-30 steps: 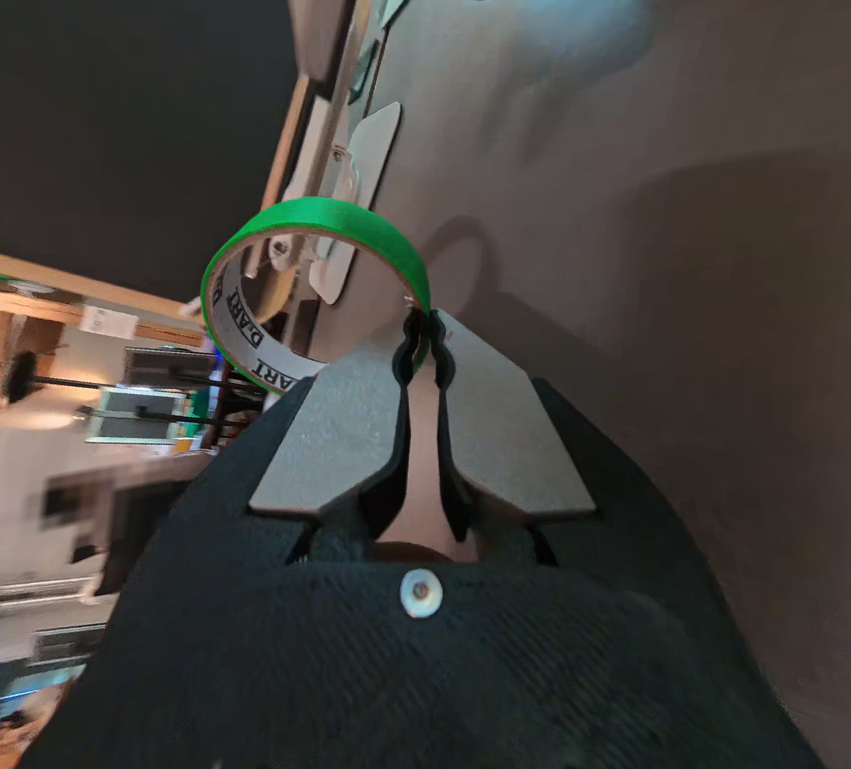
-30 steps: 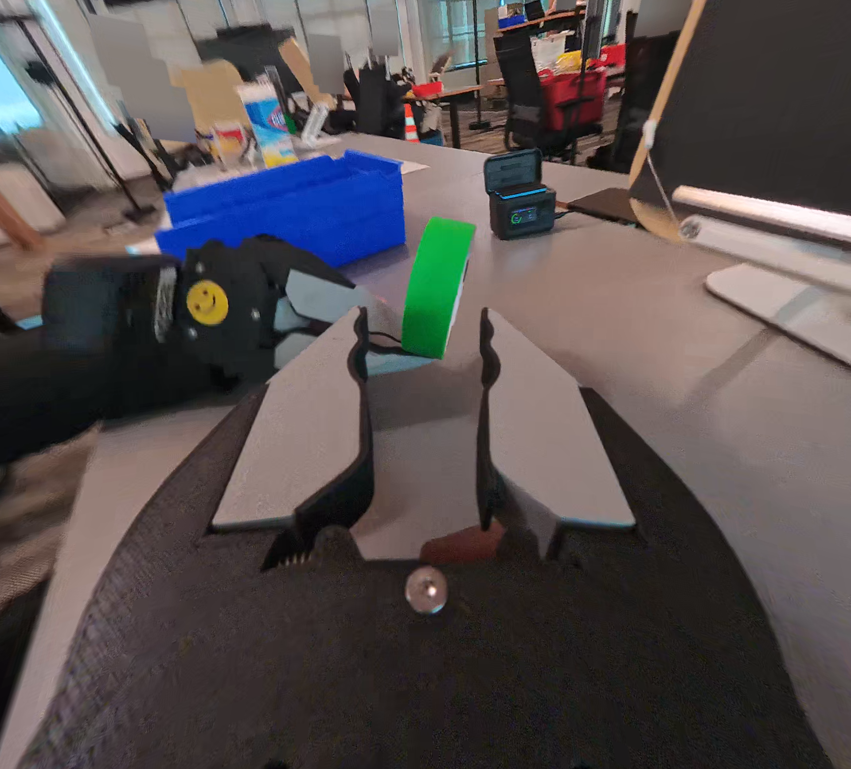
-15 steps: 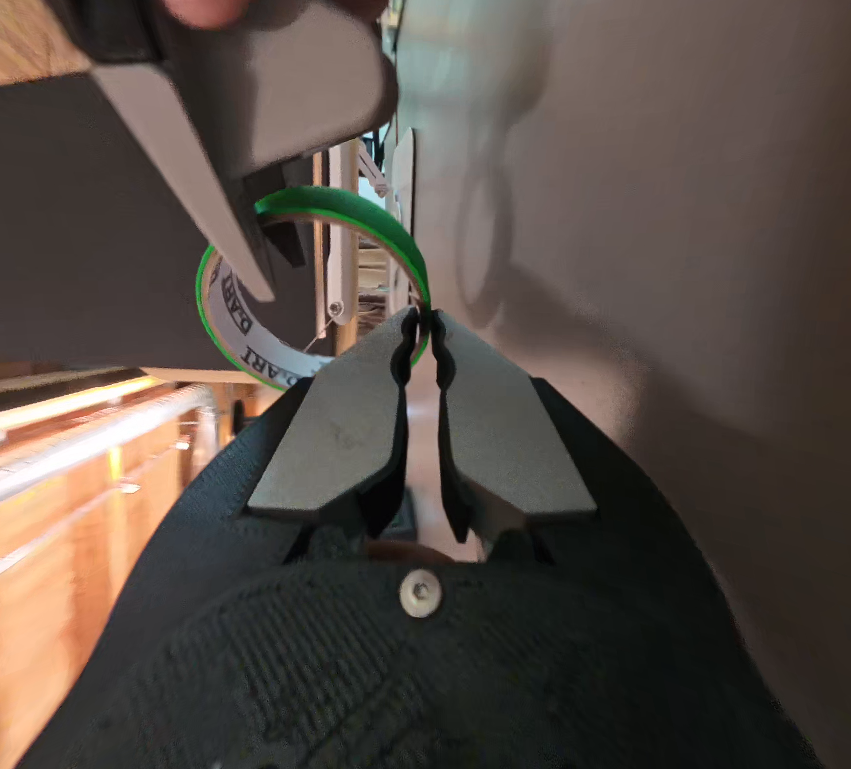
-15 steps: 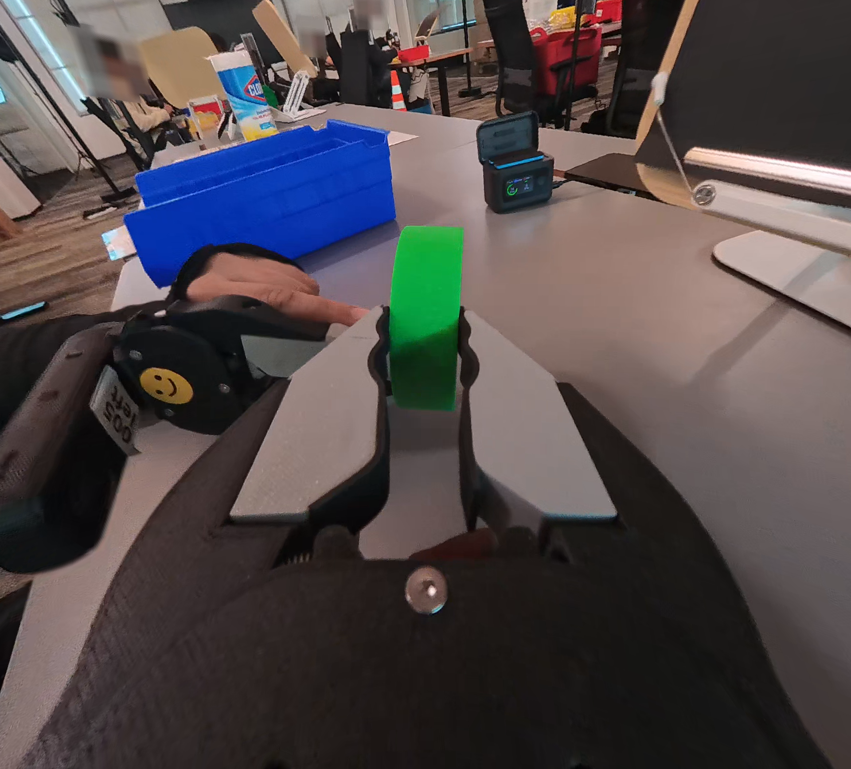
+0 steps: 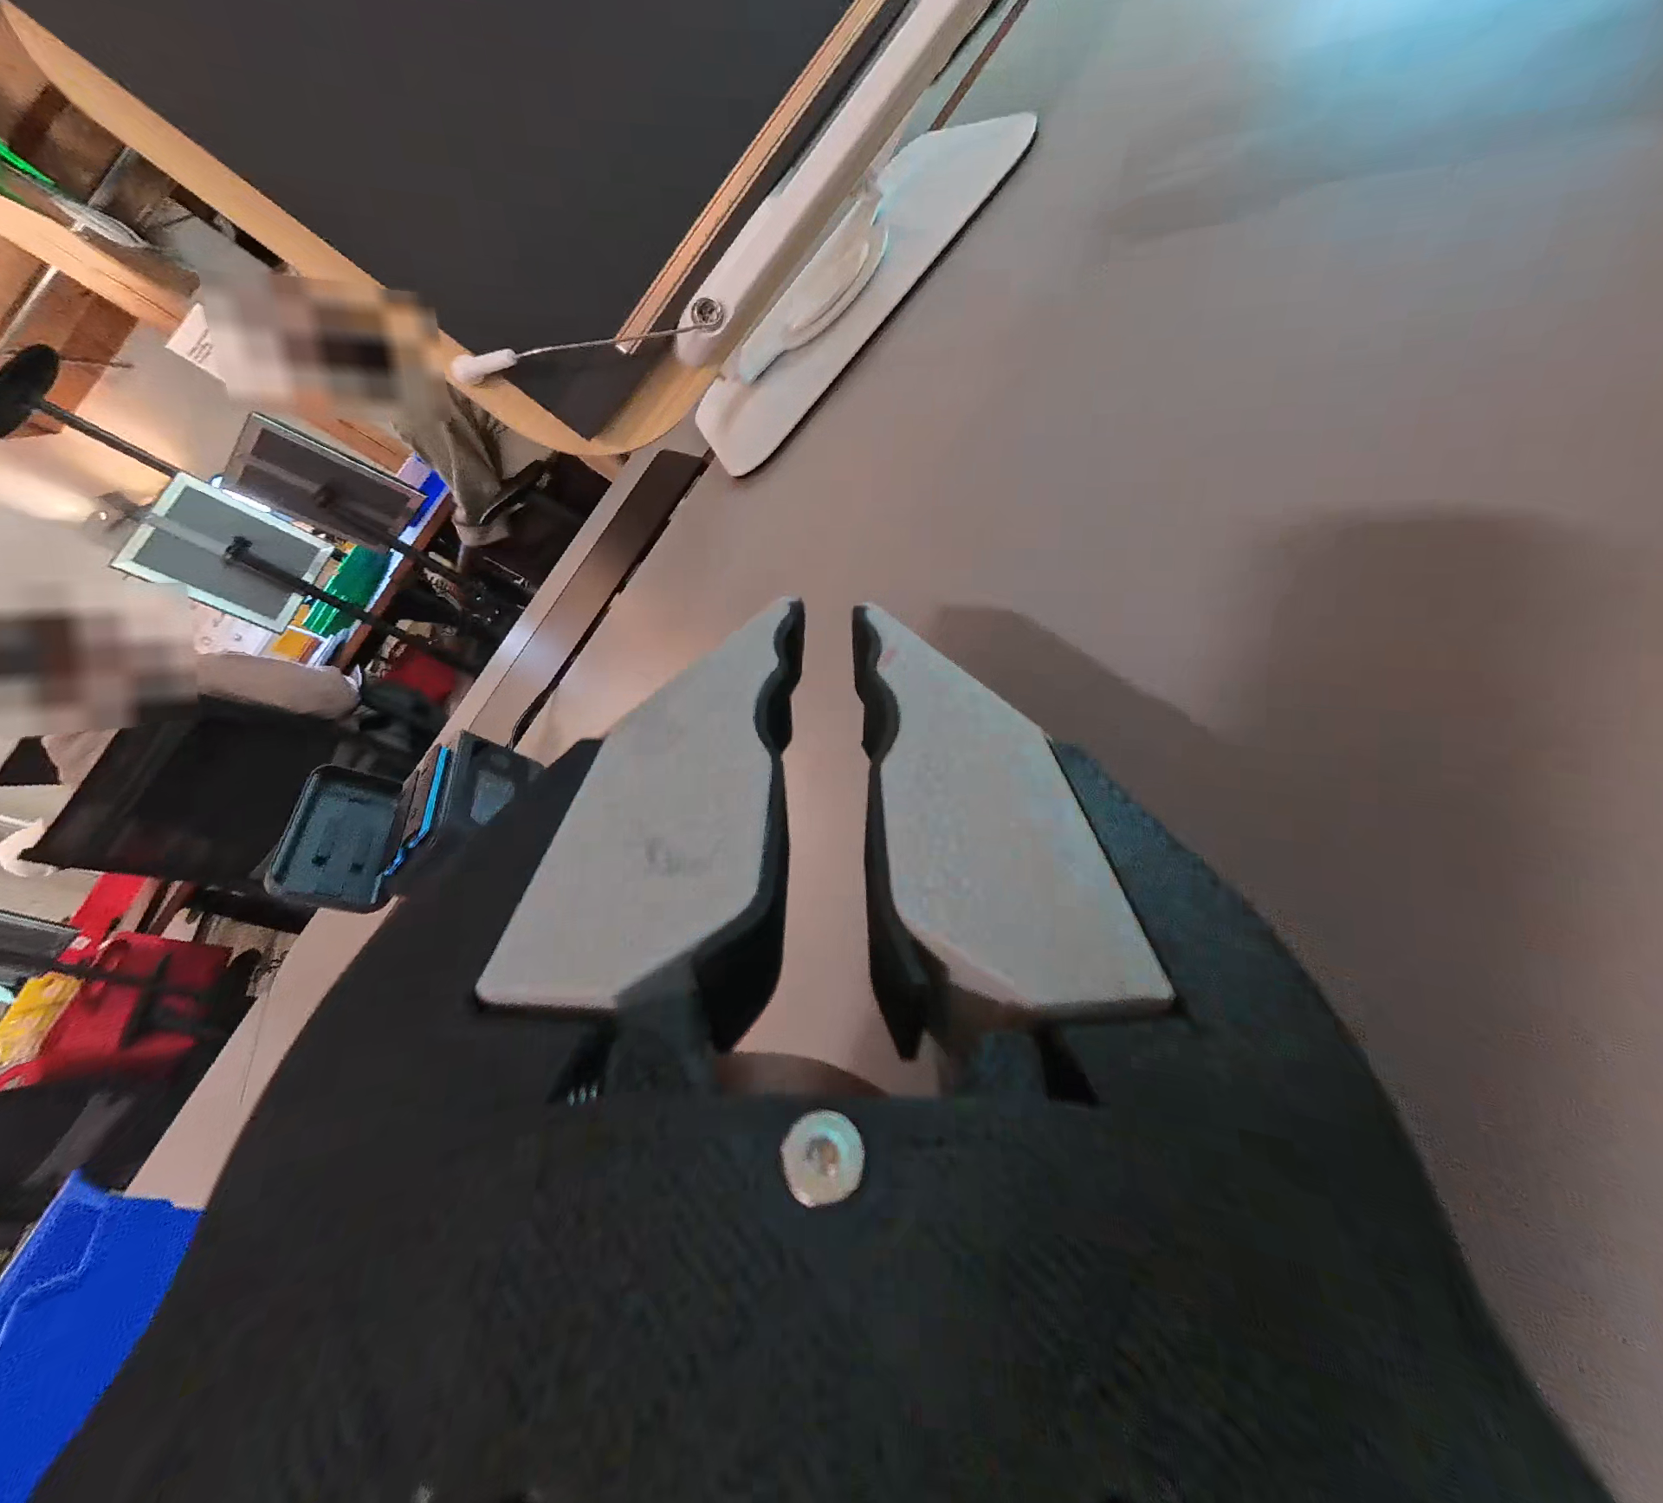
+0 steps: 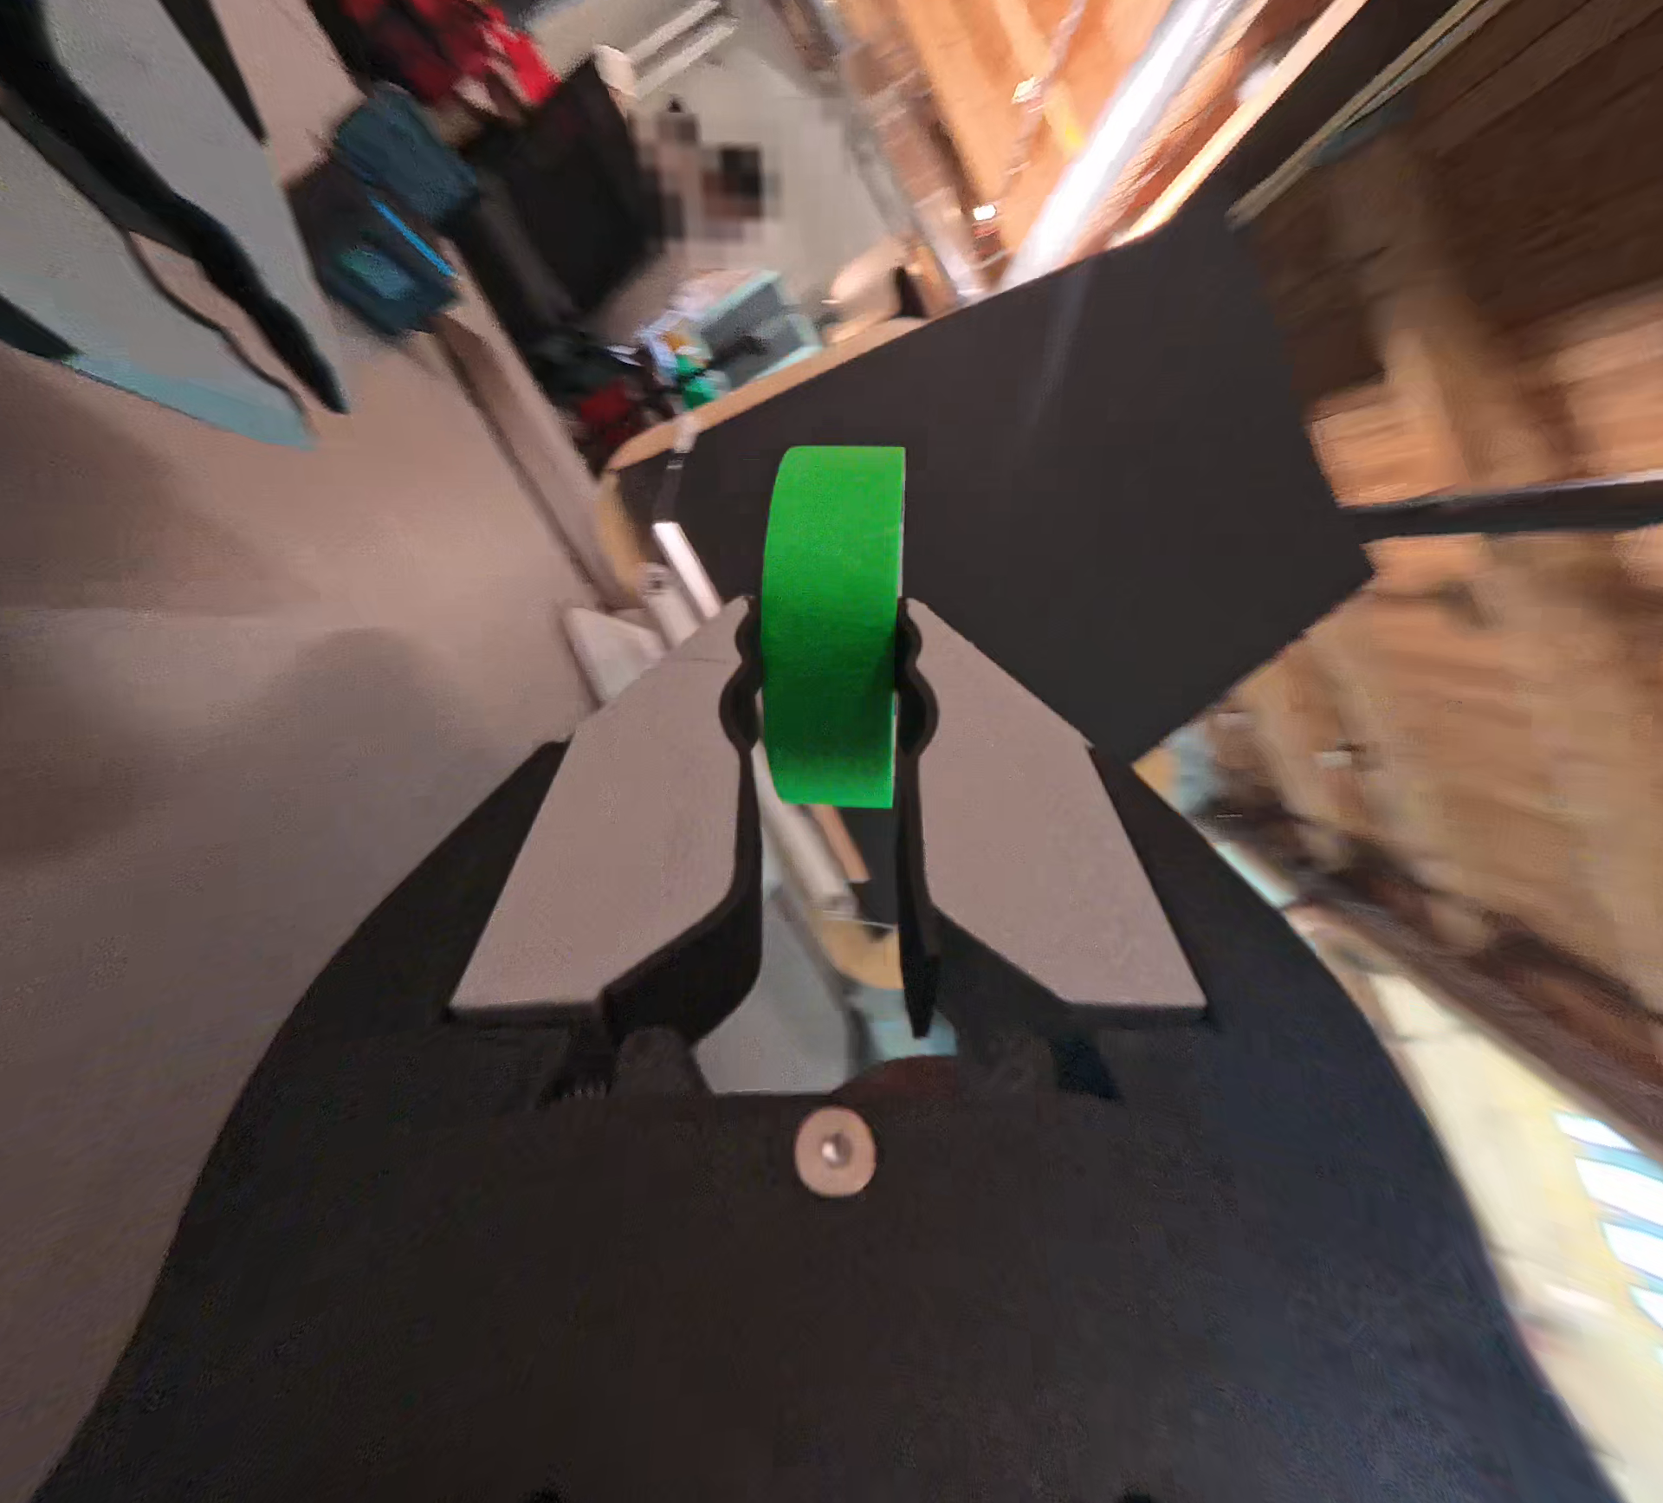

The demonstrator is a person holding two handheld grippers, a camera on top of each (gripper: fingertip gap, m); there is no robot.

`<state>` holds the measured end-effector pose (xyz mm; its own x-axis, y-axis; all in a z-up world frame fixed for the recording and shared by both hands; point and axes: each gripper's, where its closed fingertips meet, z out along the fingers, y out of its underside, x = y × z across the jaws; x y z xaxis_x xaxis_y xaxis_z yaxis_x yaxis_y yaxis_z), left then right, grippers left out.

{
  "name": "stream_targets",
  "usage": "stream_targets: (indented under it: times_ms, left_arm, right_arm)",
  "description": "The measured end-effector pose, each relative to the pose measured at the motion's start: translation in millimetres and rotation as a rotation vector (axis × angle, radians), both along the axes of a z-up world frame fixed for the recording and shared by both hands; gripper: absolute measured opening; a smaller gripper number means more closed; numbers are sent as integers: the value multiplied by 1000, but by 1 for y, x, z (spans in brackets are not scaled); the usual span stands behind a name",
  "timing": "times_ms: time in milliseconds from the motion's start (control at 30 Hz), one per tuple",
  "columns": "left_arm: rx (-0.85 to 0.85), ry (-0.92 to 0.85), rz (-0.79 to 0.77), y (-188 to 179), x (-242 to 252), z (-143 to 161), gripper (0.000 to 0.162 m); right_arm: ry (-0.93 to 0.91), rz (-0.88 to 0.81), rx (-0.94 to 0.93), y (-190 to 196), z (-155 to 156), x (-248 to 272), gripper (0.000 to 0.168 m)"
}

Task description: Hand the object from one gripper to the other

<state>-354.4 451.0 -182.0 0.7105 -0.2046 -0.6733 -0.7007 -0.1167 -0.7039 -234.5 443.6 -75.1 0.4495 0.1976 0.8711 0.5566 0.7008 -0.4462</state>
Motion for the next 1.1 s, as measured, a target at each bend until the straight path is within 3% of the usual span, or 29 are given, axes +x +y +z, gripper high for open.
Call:
stream_targets:
  times_ms: [67, 167, 233, 333, 467, 633, 700, 767, 833, 900, 1100]
  left_arm:
    - [2, -7, -1, 0, 1, 1, 8]
    - [5, -28, -1, -1, 1, 4, 8]
    - [8, -27, -3, -1, 1, 5, 8]
    - [15, 7, -1, -1, 2, 5, 7]
    - [31, -13, -11, -3, 6, 11, 7]
    - [15, -81, 7, -2, 2, 12, 8]
    - [8, -85, 6, -2, 2, 11, 8]
    - [-1, -83, 7, -2, 3, 8, 9]
    - [-16, -85, 8, -2, 3, 5, 10]
    - [-23, -84, 11, -2, 2, 3, 10]
    - [-29, -82, 17, -1, 0, 2, 11]
  right_arm:
    - [-14, -69, 84, -15, 19, 11, 24]
    - [41, -136, -10, -26, 57, 49, 24]
    - [64, -221, -125, -11, 79, 93, 25]
    - [53, -394, -350, 30, 84, 181, 24]
    - [-86, -585, -589, 63, 43, 294, 24]
    - [-270, -755, -821, 49, -42, 367, 25]
    - [-278, -744, -935, 40, -70, 370, 25]
    - [-247, -770, -976, 42, -80, 373, 55]
    - [-217, -705, -1080, 34, -87, 363, 60]
    - [-129, -604, -1141, 28, -74, 348, 64]
    - [65, -492, -1071, 28, -11, 332, 62]
